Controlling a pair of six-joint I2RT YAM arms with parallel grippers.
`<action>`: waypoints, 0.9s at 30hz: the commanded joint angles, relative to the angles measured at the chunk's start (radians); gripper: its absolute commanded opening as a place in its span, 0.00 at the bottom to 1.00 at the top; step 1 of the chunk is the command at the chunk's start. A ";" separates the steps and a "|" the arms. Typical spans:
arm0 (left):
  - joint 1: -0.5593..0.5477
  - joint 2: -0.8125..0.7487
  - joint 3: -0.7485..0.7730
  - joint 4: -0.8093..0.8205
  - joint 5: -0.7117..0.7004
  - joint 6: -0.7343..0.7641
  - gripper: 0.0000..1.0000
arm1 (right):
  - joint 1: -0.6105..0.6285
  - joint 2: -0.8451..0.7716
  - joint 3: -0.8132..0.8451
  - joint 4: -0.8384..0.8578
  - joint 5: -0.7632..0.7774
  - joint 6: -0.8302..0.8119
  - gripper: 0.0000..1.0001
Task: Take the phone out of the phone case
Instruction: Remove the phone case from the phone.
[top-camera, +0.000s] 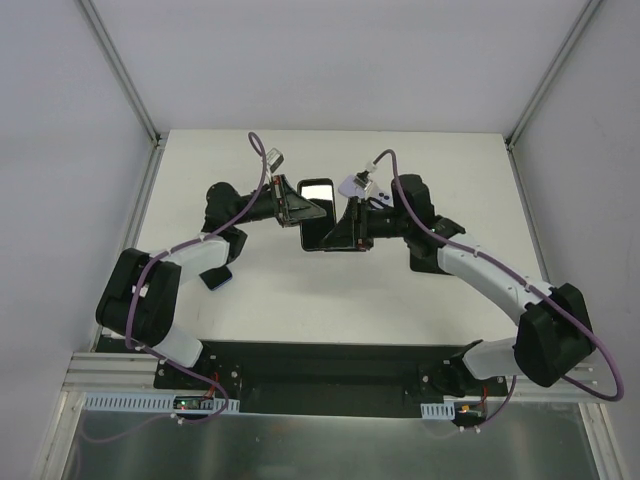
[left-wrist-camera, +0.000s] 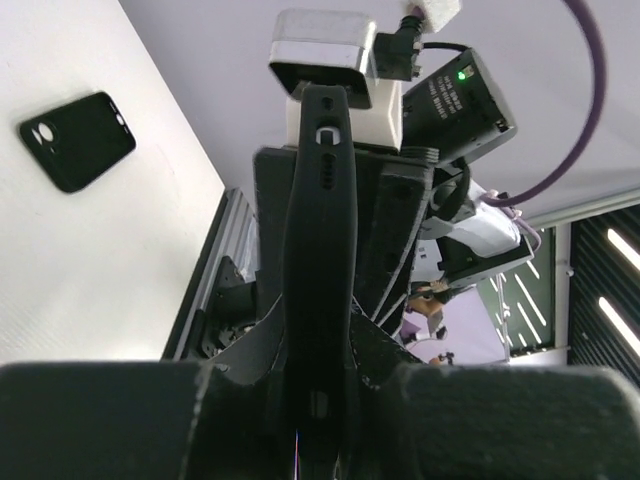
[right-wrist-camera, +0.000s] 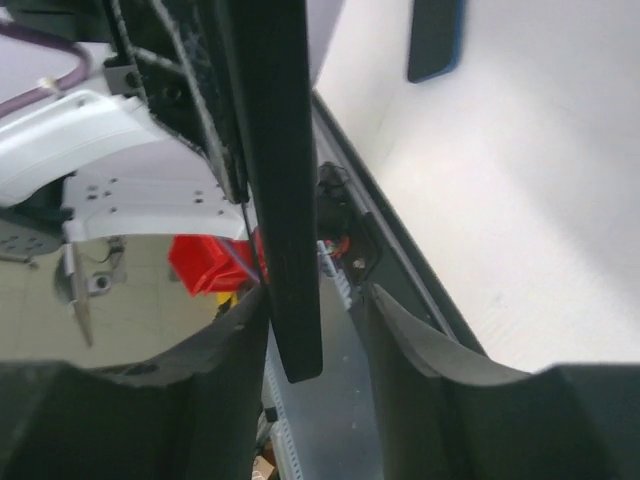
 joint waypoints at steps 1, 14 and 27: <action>-0.033 -0.092 0.044 0.036 -0.010 0.014 0.00 | 0.006 -0.083 0.122 -0.451 0.351 -0.286 0.47; -0.033 -0.148 0.071 -0.140 -0.023 0.111 0.00 | 0.098 -0.167 0.272 -0.753 0.780 -0.390 0.49; -0.033 -0.214 0.111 -0.548 -0.082 0.339 0.00 | 0.286 -0.217 0.333 -0.733 0.980 -0.396 0.49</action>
